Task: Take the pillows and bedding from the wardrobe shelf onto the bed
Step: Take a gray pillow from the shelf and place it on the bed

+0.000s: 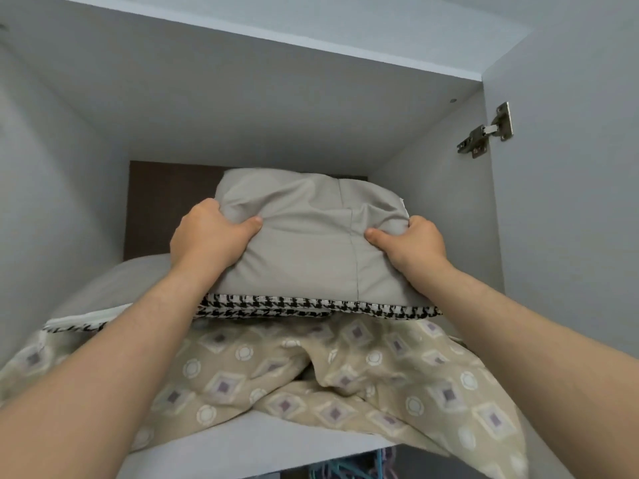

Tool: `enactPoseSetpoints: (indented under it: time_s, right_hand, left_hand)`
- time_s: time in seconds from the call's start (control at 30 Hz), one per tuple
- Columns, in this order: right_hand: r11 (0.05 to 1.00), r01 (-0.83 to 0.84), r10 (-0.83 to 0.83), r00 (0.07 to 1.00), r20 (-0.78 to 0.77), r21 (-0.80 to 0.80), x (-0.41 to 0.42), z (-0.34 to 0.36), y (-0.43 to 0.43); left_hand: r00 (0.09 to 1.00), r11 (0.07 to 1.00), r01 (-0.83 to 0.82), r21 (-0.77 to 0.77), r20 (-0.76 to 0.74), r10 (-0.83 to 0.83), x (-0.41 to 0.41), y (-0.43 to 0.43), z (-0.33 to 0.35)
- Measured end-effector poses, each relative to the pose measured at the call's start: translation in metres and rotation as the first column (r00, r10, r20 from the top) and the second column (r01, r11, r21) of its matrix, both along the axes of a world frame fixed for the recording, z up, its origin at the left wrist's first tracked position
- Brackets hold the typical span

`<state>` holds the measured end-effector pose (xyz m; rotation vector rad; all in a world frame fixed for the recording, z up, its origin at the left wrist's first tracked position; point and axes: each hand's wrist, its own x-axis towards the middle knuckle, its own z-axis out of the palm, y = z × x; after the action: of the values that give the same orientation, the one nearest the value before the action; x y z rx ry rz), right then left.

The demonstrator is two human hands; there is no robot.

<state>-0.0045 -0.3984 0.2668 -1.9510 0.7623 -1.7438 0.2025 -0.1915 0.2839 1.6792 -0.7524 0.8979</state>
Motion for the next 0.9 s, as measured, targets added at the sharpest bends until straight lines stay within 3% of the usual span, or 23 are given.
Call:
enactPoseSetpoints:
  time_s: [0.4,0.9]
  right_hand:
    - [1.000,-0.027,0.027,0.999,-0.041,0.011,-0.114,-0.038,0.085]
    - [0.999,-0.006,0.010,0.993,-0.117,0.041,-0.255,-0.096,0.203]
  left_hand:
    - [0.992,0.993,0.104,-0.050,-0.070,-0.108,-0.114,0.086,-0.042]
    - [0.983,0.992,0.119,-0.045,-0.135,-0.124,-0.253,0.199,-0.111]
